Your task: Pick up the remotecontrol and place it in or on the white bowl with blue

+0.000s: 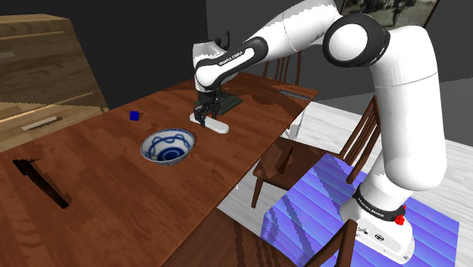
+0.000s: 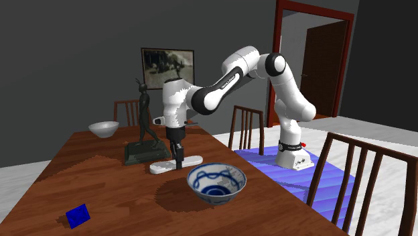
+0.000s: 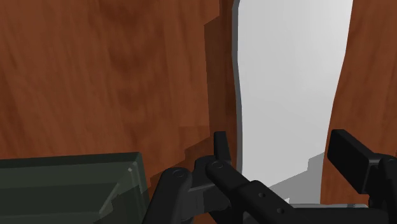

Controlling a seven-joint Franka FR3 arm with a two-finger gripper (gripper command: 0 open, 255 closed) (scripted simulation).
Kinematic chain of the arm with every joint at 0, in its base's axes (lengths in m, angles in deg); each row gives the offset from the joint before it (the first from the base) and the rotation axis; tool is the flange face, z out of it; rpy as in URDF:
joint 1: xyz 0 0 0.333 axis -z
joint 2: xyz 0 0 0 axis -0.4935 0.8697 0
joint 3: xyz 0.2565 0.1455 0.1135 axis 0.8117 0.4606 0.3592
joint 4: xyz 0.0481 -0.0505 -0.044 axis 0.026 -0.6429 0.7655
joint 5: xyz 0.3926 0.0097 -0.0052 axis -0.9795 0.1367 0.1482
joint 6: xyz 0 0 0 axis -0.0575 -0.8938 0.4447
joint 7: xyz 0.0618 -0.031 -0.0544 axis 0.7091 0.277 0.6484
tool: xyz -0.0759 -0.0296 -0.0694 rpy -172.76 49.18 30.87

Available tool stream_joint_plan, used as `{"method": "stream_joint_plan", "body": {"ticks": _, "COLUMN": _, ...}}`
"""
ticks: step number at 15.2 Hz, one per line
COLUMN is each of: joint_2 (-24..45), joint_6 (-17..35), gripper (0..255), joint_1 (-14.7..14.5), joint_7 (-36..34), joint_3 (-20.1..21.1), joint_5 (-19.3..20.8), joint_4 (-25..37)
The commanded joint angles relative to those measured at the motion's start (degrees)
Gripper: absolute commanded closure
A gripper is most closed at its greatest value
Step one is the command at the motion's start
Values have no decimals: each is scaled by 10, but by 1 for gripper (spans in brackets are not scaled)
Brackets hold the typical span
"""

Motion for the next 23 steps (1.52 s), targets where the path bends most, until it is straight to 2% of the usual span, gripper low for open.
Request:
{"method": "stream_joint_plan", "body": {"ticks": 1, "joint_2": -3, "joint_6": -6, "gripper": 255, "joint_1": 0, "joint_7": 0, "joint_3": 0, "joint_5": -1, "joint_4": 3}}
{"method": "stream_joint_plan", "body": {"ticks": 23, "joint_2": -50, "joint_6": -153, "gripper": 255, "joint_1": 0, "joint_7": 5, "joint_3": 6, "joint_5": -10, "joint_4": 104}}
